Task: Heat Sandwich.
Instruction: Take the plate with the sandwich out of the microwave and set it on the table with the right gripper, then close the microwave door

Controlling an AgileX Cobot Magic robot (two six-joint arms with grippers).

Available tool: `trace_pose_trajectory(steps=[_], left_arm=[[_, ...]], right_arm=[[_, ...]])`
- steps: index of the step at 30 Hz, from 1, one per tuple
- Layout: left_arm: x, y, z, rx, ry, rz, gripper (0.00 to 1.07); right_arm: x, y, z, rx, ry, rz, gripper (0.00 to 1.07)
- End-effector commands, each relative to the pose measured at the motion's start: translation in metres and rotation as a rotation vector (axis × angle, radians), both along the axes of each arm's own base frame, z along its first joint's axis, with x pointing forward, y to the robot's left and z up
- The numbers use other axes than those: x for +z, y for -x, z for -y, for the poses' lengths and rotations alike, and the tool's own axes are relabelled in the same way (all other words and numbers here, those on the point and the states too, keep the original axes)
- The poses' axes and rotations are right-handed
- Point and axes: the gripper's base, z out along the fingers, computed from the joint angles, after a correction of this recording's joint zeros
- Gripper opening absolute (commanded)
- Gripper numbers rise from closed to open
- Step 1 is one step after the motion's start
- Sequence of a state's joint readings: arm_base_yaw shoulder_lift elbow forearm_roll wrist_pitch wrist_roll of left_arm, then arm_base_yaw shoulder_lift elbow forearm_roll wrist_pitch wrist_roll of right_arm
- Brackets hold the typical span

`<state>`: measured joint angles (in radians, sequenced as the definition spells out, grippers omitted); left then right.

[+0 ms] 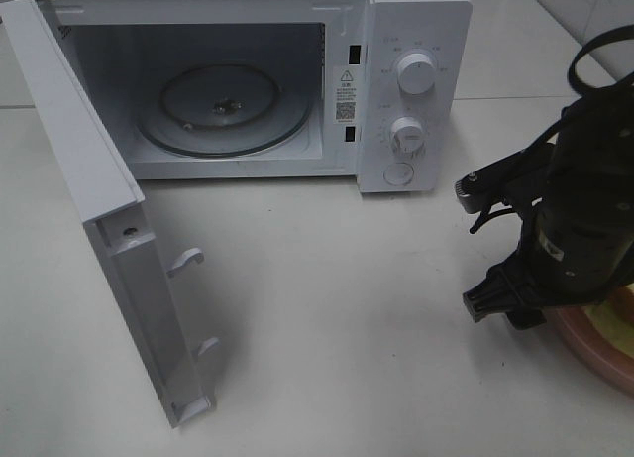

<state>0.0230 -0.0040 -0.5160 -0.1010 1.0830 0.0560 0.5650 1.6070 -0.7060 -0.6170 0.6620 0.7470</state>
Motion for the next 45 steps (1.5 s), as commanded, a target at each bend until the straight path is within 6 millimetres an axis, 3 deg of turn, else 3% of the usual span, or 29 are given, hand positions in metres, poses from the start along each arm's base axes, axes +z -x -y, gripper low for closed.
trace_pose_trajectory(steps=[1,4,9,21,35,45], left_arm=[[0.000,0.002,0.000,-0.001,0.004,0.025,0.98],[0.000,0.002,0.000,-0.001,0.004,0.025,0.98],[0.000,0.002,0.000,-0.001,0.004,0.025,0.98],[0.000,0.002,0.000,-0.001,0.004,0.025,0.98],[0.000,0.002,0.000,-0.001,0.004,0.025,0.98],[0.000,0.002,0.000,-0.001,0.004,0.025,0.98]], right_arm=[[0.012,0.005,0.000,0.075,-0.026,-0.026,0.73],[0.028,0.013,0.000,0.114,-0.072,-0.027,0.82],[0.044,0.022,0.002,0.142,-0.111,-0.022,0.82],[0.105,0.062,0.018,0.237,-0.269,0.116,0.80],[0.138,0.107,0.046,0.270,-0.292,0.183,0.77],[0.151,0.140,0.064,0.275,-0.332,0.221,0.76]])
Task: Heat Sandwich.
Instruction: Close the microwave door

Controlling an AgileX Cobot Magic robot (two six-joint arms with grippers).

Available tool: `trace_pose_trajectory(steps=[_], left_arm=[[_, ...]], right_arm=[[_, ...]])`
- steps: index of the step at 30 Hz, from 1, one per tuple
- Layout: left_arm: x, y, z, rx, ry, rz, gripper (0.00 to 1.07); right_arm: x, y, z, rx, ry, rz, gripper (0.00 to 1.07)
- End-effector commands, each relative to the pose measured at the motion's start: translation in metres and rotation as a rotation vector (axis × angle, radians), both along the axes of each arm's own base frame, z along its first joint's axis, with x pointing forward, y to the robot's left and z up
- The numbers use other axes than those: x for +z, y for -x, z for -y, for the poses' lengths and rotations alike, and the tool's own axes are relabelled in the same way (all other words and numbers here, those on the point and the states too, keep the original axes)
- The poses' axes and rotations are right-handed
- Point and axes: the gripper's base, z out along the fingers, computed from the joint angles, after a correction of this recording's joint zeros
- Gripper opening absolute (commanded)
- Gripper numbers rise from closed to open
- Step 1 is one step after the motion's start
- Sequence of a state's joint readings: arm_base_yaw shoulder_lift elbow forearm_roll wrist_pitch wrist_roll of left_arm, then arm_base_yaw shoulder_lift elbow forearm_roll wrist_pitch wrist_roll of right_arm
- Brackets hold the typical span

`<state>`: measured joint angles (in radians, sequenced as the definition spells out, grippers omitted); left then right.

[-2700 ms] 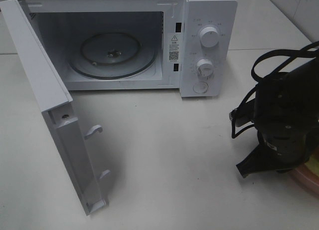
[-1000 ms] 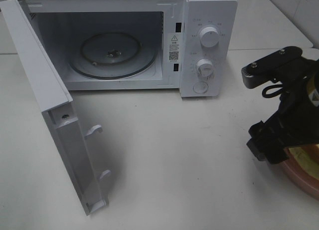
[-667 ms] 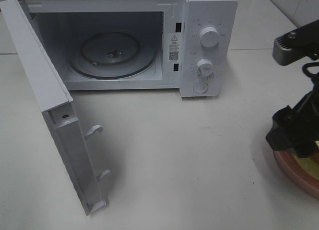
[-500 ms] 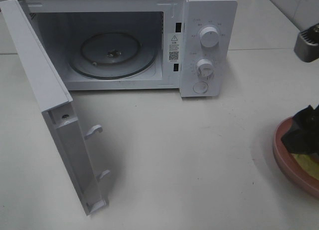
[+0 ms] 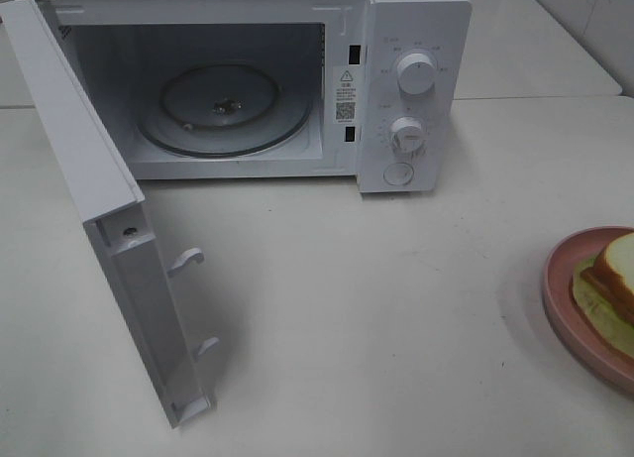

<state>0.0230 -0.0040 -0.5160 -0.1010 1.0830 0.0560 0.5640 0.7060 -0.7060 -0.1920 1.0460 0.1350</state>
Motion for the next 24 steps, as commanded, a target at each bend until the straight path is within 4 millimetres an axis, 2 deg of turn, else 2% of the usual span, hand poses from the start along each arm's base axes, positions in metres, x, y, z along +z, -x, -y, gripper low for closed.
trace_pose_trajectory(steps=[1,8,10,14,24], left_arm=[[0.000,0.002,0.000,-0.001,0.004,0.025,0.98],[0.000,0.002,0.000,-0.001,0.004,0.025,0.98],[0.000,0.002,0.000,-0.001,0.004,0.025,0.98],[0.000,0.002,0.000,-0.001,0.004,0.025,0.98],[0.000,0.002,0.000,-0.001,0.004,0.025,0.98]], right_arm=[[0.003,0.008,0.005,0.003,-0.004,0.006,0.76],[0.012,0.038,0.024,0.018,-0.049,0.093,0.76],[0.012,0.042,0.026,0.021,-0.051,0.103,0.76],[0.001,0.056,0.035,0.007,-0.066,0.118,0.76],[-0.013,0.073,0.048,-0.153,-0.088,0.189,0.76]])
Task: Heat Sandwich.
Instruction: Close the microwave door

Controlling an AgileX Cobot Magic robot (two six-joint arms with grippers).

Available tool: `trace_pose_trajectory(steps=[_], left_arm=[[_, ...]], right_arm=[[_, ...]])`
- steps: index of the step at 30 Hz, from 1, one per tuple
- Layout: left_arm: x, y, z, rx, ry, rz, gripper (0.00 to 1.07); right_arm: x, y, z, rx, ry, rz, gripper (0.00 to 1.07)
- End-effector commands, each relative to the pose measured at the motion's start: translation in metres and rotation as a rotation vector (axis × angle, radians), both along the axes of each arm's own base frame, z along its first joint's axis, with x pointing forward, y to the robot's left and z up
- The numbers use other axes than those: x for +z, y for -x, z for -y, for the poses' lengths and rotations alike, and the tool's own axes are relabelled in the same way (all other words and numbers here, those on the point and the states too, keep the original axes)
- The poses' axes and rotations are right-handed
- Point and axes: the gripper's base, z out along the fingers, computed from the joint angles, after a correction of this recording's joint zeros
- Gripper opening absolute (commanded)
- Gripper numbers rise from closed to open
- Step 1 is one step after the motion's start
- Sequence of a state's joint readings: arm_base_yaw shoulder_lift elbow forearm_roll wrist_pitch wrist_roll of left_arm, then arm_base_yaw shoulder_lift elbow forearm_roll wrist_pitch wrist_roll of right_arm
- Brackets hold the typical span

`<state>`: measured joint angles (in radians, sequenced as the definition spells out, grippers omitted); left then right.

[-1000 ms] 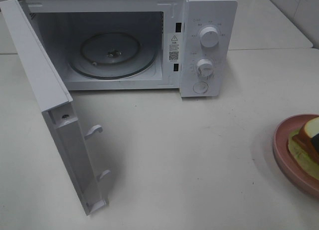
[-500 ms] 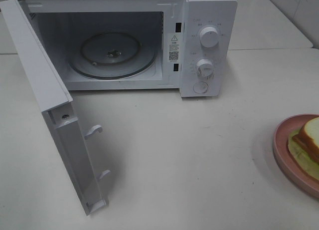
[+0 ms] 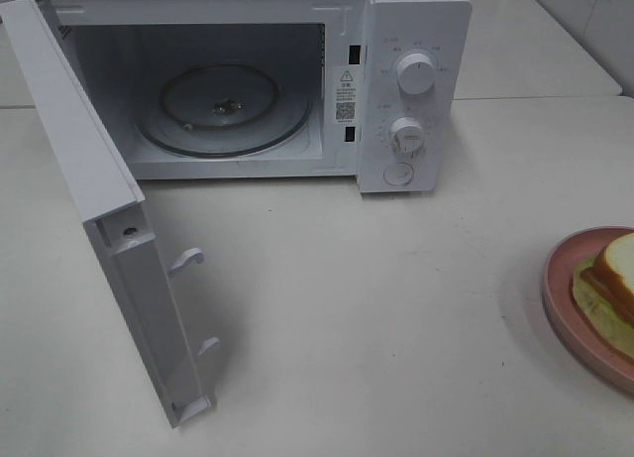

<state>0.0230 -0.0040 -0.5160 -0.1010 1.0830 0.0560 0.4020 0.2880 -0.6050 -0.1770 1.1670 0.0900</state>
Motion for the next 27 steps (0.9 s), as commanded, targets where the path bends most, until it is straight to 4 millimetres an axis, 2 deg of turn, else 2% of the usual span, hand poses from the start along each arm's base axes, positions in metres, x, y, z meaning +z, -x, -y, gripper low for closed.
trace_pose_trajectory(steps=[1,6,13,18,27], left_arm=[[0.000,0.002,0.000,-0.001,0.004,0.025,0.98],[0.000,0.002,0.000,-0.001,0.004,0.025,0.98],[0.000,0.002,0.000,-0.001,0.004,0.025,0.98],[0.000,0.002,0.000,-0.001,0.004,0.025,0.98],[0.000,0.002,0.000,-0.001,0.004,0.025,0.98]], right_arm=[[-0.006,0.005,0.003,-0.040,-0.011,0.041,0.76],[-0.014,0.011,0.005,-0.096,-0.032,0.081,0.76],[-0.010,0.021,0.001,-0.146,-0.131,0.187,0.76],[-0.017,0.026,0.002,-0.192,-0.151,0.291,0.76],[-0.017,0.035,0.002,-0.213,-0.161,0.356,0.76]])
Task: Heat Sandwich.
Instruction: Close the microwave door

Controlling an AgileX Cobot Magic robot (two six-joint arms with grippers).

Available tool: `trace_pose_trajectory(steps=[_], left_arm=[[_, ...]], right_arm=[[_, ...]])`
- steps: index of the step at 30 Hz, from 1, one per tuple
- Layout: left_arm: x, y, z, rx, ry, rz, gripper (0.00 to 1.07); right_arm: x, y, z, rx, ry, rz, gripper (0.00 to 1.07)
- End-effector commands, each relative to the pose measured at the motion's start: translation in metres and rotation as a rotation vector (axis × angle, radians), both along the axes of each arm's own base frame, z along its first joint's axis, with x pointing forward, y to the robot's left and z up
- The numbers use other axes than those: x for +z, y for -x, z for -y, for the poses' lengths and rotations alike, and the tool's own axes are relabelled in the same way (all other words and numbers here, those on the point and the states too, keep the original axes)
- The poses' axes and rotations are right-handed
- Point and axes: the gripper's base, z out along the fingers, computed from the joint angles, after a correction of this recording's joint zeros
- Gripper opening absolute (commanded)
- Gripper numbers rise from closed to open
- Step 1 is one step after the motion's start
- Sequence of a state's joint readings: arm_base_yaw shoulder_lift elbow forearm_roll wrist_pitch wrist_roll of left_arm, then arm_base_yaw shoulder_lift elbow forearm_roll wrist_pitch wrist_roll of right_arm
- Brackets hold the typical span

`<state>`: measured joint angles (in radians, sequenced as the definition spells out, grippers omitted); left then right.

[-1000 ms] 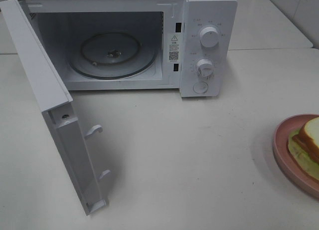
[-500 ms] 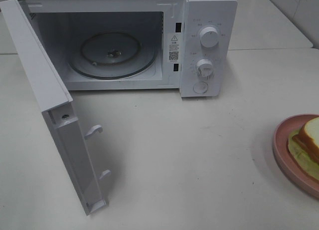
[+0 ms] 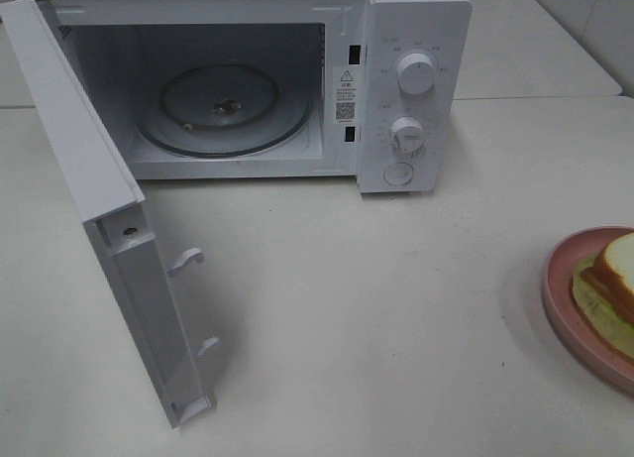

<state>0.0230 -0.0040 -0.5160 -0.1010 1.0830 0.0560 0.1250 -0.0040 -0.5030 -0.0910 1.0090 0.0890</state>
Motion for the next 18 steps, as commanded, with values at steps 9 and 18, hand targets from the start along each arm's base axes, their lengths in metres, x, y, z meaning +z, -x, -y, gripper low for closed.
trace_pose_trajectory(steps=[9,18], left_arm=[[0.0003,0.0020,0.0002,-0.001,0.004,0.024,0.98],[0.0003,0.0020,0.0002,-0.001,0.004,0.024,0.98]], right_arm=[[0.0000,0.0033,0.0001,-0.001,-0.003,0.039,0.76],[0.0000,0.0033,0.0001,-0.001,-0.003,0.039,0.76]])
